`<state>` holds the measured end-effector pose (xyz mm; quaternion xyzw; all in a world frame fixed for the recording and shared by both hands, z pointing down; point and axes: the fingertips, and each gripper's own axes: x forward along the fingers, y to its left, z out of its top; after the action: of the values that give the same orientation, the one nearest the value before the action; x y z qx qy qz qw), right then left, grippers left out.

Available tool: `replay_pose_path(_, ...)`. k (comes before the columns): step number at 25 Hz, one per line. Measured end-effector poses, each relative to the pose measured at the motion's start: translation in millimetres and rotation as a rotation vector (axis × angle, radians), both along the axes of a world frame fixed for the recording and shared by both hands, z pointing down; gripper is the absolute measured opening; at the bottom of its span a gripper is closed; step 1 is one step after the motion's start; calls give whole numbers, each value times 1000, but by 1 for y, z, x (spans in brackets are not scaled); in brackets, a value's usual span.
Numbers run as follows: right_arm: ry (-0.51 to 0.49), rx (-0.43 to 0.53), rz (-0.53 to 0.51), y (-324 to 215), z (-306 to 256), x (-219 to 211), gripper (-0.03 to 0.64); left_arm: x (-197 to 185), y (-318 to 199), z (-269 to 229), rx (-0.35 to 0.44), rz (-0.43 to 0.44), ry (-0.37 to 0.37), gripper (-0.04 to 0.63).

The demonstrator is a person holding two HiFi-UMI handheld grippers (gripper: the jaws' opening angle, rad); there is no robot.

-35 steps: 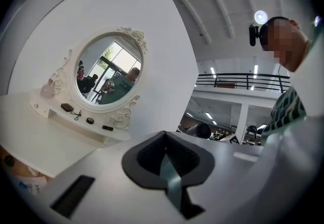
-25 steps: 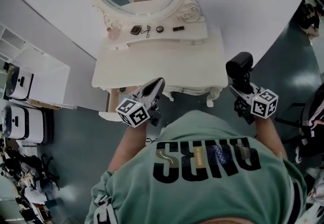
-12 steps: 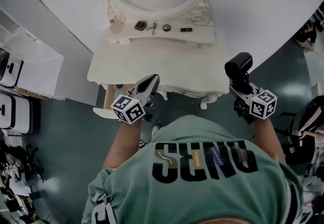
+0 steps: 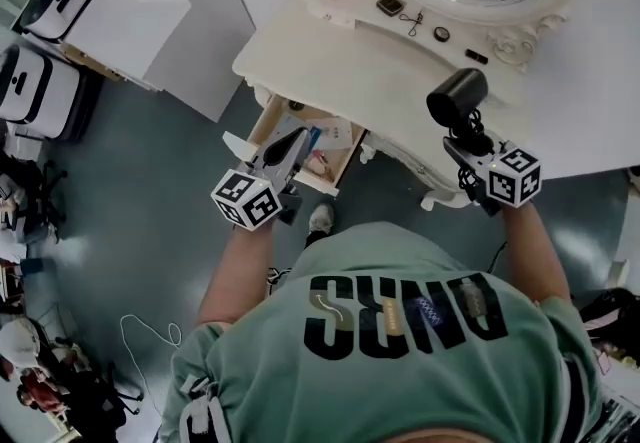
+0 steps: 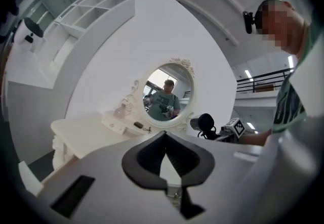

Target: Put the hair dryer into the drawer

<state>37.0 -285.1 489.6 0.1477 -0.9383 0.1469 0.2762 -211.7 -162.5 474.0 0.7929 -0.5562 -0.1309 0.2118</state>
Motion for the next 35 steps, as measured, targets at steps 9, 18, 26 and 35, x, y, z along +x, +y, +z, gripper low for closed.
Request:
replay_pose_path(9, 178, -66, -356, 37, 83, -198, 126, -104, 92, 69, -117, -227, 60, 5)
replay_pose_path(18, 398, -130, -561, 78, 190, -295, 126, -154, 134, 124, -174, -316, 114, 5)
replay_pose_path(26, 618, -157, -642, 100, 286, -307, 126, -174, 155, 156, -215, -363, 153, 5)
replay_pose_path(35, 762, -121, -667, 97, 362, -316, 127, -175, 168, 188, -275, -375, 196, 5)
